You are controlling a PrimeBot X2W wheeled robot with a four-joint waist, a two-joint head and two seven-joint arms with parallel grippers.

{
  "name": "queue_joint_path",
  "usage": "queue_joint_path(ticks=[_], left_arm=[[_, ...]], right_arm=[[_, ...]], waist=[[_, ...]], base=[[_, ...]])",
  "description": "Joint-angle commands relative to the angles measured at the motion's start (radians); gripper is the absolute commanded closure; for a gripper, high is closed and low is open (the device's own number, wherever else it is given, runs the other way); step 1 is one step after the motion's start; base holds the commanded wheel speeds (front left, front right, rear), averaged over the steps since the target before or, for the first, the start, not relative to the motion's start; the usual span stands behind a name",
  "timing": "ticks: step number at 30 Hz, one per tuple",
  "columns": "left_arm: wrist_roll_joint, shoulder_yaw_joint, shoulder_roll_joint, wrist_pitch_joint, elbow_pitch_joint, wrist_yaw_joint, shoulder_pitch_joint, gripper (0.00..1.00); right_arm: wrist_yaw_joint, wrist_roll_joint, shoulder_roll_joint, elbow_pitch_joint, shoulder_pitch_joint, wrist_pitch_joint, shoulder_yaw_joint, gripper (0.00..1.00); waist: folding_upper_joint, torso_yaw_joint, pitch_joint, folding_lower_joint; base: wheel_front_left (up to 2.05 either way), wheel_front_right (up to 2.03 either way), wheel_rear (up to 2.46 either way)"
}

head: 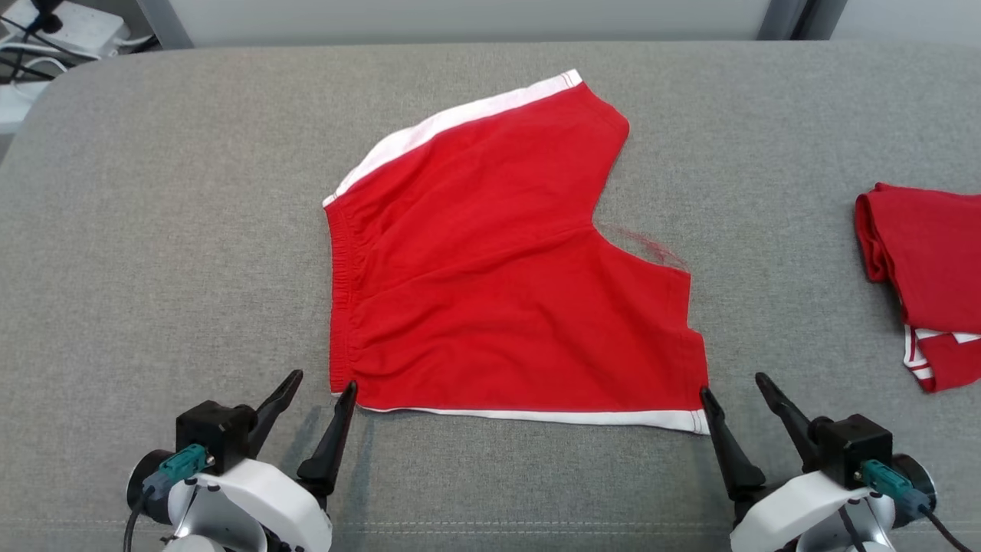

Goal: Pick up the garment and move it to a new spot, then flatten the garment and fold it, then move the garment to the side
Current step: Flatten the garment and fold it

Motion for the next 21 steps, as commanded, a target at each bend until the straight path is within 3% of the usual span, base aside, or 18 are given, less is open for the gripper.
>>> queue_joint_path(ticks=[1,13,14,15,17,18,20,21], left_arm=[[-0.012,0.031,0.015,0.008,0.003,-0.015,-0.058,0.00],[-0.071,0.024,0.003,0.019,0.180,-0.078,-0.133,0.00],[-0.076,0.021,0.003,0.024,0.190,-0.084,-0.136,0.05],[-0.082,0.020,0.003,0.025,0.197,-0.088,-0.140,0.29],[-0.089,0.013,0.004,0.027,0.208,-0.099,-0.148,0.90],[-0.092,0.011,0.003,0.025,0.211,-0.103,-0.152,1.00],[-0.096,0.003,0.005,0.030,0.222,-0.109,-0.156,1.00],[-0.098,0.000,0.005,0.031,0.226,-0.111,-0.158,1.00]], right_arm=[[-0.003,0.010,-0.013,-0.003,-0.034,-0.003,0.032,0.00],[-0.003,0.050,-0.014,0.130,-0.097,0.001,0.109,0.00],[-0.003,0.053,-0.014,0.139,-0.102,0.001,0.114,0.00],[-0.003,0.056,-0.013,0.147,-0.108,0.003,0.121,0.00],[-0.003,0.062,-0.014,0.164,-0.119,0.006,0.132,0.00],[-0.003,0.065,-0.013,0.172,-0.124,0.007,0.139,0.23],[-0.003,0.070,-0.013,0.186,-0.134,0.009,0.149,0.97],[-0.003,0.074,-0.013,0.194,-0.137,0.013,0.155,1.00]], waist=[[0.0000,-0.001,0.036,-0.0001],[0.0000,-0.009,0.104,-0.0001],[0.0000,-0.010,0.105,-0.0001],[0.0000,-0.011,0.107,-0.0001],[0.0000,-0.013,0.110,-0.0001],[0.0000,-0.013,0.111,-0.0001],[0.0000,-0.014,0.111,-0.0001],[0.0000,-0.013,0.110,-0.0001]], base=[[0.00,0.00,0.00],[0.00,0.00,0.00],[0.00,0.00,0.00],[0.00,0.00,0.00],[0.00,0.00,0.00],[0.00,0.00,0.00],[0.00,0.00,0.00],[0.00,0.00,0.00]])
